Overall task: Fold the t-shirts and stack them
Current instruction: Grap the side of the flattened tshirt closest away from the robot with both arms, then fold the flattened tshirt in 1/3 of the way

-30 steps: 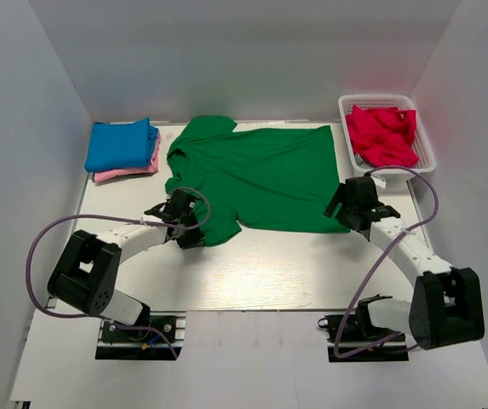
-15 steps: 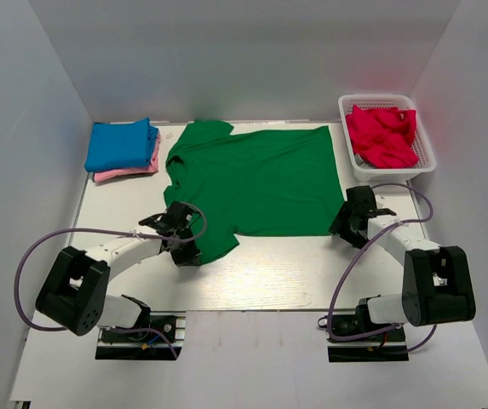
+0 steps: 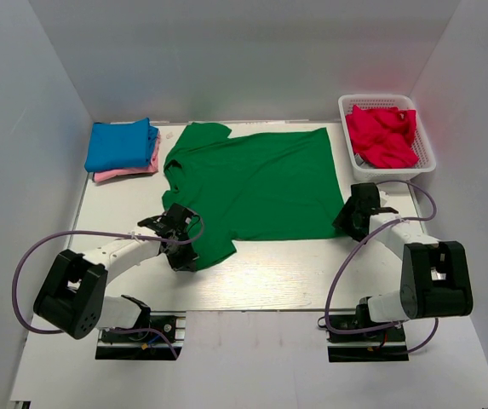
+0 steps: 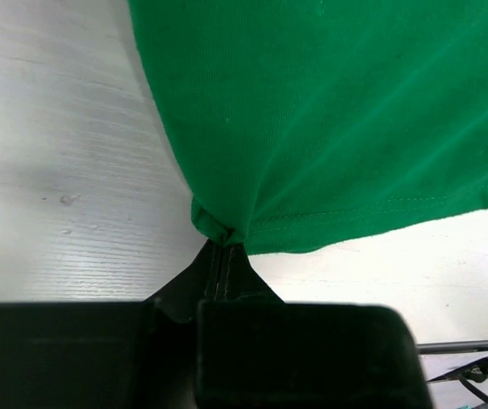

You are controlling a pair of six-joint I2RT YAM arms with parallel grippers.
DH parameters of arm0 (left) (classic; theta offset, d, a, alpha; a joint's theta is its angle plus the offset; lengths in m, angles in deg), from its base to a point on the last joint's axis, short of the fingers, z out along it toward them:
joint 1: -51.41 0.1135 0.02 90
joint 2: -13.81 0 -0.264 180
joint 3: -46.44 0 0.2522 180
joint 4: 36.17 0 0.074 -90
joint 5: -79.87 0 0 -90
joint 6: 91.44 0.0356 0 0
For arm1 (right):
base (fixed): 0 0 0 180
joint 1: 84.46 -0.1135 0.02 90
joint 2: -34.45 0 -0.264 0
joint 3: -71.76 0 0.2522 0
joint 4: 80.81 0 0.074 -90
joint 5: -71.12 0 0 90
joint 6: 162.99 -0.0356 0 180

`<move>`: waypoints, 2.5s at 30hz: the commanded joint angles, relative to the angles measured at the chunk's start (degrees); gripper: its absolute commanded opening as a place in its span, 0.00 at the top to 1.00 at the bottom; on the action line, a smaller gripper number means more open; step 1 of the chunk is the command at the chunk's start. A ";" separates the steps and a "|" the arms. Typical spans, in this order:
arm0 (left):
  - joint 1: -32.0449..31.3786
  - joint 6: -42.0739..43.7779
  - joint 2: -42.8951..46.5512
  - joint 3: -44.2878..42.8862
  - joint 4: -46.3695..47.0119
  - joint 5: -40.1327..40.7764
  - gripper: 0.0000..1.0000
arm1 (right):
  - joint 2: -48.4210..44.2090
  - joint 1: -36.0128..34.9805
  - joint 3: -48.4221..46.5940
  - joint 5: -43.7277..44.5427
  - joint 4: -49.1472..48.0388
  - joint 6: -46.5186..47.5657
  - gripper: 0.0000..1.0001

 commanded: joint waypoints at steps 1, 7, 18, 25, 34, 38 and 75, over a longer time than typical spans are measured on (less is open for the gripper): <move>-0.27 0.08 0.07 0.02 -3.99 3.71 1.00 | 2.19 1.27 0.62 -1.69 0.65 -1.01 0.36; -0.27 0.08 1.30 -1.74 -8.63 3.19 1.00 | -1.66 1.45 2.72 -4.50 4.33 -0.13 1.00; -0.27 3.24 6.58 -6.81 -8.92 -3.49 1.00 | -12.67 1.01 3.81 -10.83 8.64 3.29 1.00; 1.05 5.88 -2.72 -22.63 -6.27 2.65 1.00 | -6.79 0.66 -4.64 -14.71 7.23 4.26 1.00; 3.16 4.74 -18.11 -44.44 -14.26 12.41 1.00 | 3.04 1.10 -17.56 -12.35 8.73 4.26 1.00; 6.23 4.21 -25.32 -52.88 -17.25 14.78 1.00 | 8.69 1.27 -25.98 -11.55 11.97 4.62 1.00; 15.29 8.79 -26.91 -40.33 0.31 -2.62 0.00 | 14.39 -4.17 -25.31 -21.65 3.02 12.18 0.10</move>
